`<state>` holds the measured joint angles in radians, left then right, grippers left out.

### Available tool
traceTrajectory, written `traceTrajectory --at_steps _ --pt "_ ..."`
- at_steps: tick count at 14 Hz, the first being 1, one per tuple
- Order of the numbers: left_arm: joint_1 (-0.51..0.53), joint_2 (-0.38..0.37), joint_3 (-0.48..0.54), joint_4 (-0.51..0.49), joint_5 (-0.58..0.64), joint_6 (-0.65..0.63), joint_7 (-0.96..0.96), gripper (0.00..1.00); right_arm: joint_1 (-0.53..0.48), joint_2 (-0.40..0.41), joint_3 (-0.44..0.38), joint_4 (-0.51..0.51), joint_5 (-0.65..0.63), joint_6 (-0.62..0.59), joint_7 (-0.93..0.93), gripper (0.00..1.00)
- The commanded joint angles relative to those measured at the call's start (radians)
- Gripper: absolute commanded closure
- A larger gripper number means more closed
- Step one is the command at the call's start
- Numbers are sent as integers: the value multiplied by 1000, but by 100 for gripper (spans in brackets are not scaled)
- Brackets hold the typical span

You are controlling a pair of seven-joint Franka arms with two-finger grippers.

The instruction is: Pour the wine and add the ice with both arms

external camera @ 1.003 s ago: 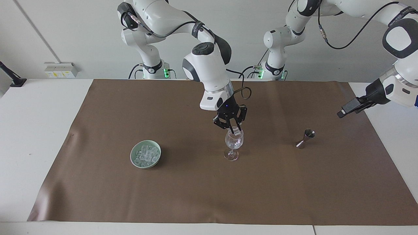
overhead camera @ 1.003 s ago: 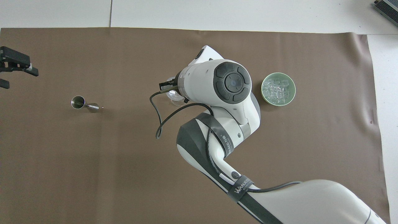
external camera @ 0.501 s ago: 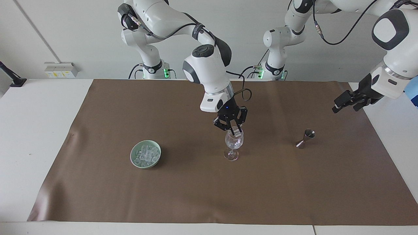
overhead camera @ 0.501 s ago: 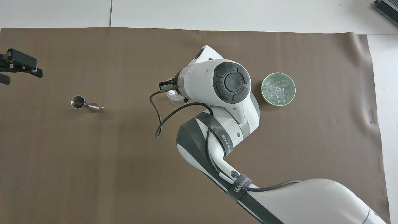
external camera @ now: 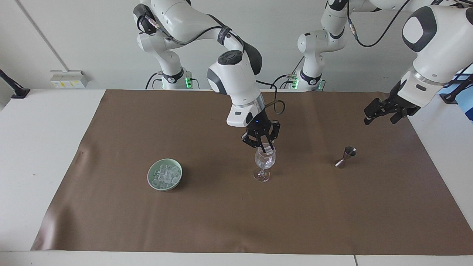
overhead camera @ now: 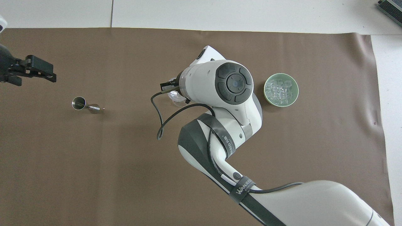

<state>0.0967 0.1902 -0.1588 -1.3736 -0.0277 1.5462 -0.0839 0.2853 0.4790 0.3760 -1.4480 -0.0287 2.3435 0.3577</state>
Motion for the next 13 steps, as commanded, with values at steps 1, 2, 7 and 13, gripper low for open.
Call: traceTrajectory --at_steps 1,2,7,13 --pt "-3 -127 7 -198 14 94 13 0 -1 13 8 18 -25 2 26 100" --pt "-3 -141 7 -218 14 98 12 0 -1 12 8 18 -25 -1 26 100" --pt "1 -167 8 -214 8 91 16 0 -3 6 8 18 -23 -3 26 100" --pt "-3 -184 7 -176 17 66 13 0 -6 6 3 15 -25 -7 26 100"
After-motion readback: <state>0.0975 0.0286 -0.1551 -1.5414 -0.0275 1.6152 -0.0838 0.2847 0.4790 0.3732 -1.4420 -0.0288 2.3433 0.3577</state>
